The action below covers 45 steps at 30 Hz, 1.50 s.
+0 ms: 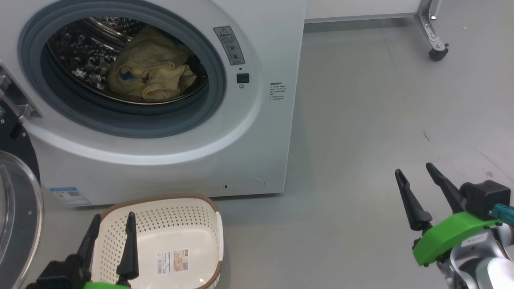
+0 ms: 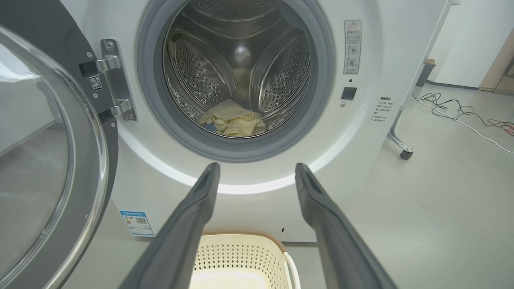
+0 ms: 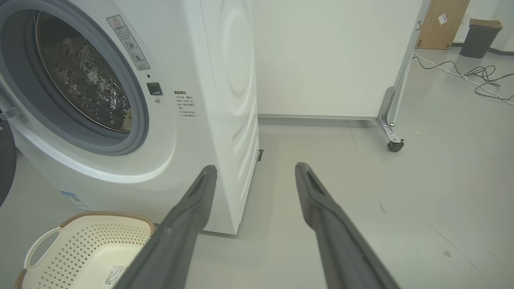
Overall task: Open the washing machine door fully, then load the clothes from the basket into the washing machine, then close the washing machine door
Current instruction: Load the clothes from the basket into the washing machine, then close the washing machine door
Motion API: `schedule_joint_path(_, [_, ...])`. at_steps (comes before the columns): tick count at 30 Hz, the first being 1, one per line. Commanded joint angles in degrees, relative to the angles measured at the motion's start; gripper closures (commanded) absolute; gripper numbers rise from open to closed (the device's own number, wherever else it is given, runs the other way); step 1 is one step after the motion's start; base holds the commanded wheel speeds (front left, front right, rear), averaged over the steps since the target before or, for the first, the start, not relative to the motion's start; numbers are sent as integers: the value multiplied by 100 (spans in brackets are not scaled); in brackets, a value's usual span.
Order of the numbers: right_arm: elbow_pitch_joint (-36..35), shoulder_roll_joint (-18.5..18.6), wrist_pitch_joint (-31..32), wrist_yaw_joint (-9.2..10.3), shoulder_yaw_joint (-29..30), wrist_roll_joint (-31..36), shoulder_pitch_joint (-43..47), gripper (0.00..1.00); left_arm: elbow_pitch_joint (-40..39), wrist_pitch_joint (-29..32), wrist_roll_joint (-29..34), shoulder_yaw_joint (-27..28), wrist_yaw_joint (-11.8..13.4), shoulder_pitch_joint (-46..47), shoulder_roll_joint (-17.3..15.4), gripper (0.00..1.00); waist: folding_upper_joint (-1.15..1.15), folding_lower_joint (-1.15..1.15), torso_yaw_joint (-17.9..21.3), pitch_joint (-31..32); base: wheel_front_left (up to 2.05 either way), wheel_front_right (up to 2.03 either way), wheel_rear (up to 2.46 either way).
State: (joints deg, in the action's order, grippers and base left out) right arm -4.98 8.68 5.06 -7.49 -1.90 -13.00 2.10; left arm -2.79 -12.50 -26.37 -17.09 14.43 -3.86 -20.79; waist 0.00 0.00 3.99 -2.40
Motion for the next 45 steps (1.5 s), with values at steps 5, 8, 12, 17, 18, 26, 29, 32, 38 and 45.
schedule_joint_path(5, [-205,61,4,0,-89,20,-100,0,-194,31,33,216,1415,174,-171,0,0,0,18,-16,-19,19,0])
schedule_joint_path(8, [-212,59,7,0,-78,22,-102,0,-199,30,38,205,1422,191,-174,0,0,0,18,-31,-72,72,0])
schedule_joint_path(12, [-221,57,16,0,-63,22,-95,0,-193,22,40,188,1416,213,-174,0,0,0,2,-36,-120,120,0])
schedule_joint_path(17, [-242,57,25,0,-45,28,-92,0,-181,5,27,179,1402,240,-169,0,0,0,-32,-53,-181,181,0])
schedule_joint_path(18, [-243,57,29,0,-43,30,-91,0,-180,2,18,166,1375,244,-171,0,0,0,-39,-57,-207,207,0])
schedule_joint_path(26, [-282,73,54,0,-29,33,-125,0,-139,-38,16,130,1317,288,-175,0,0,0,-81,-129,-145,145,0])
schedule_joint_path(29, [-286,77,58,0,-25,34,-133,0,-118,-48,14,126,1315,300,-171,0,0,0,-91,-144,-70,70,0])
schedule_joint_path(32, [-284,76,60,0,-30,32,-142,0,-101,-58,7,123,1315,309,-163,0,0,0,-96,-148,-29,29,0])
schedule_joint_path(38, [-274,88,61,0,-27,34,-139,0,-50,-69,-40,129,1319,309,-137,0,0,0,-116,-125,0,0,0])
schedule_joint_path(45, [-296,86,80,0,3,50,-122,0,-19,-79,-47,105,1309,313,-141,0,0,0,-174,-113,0,0,0])
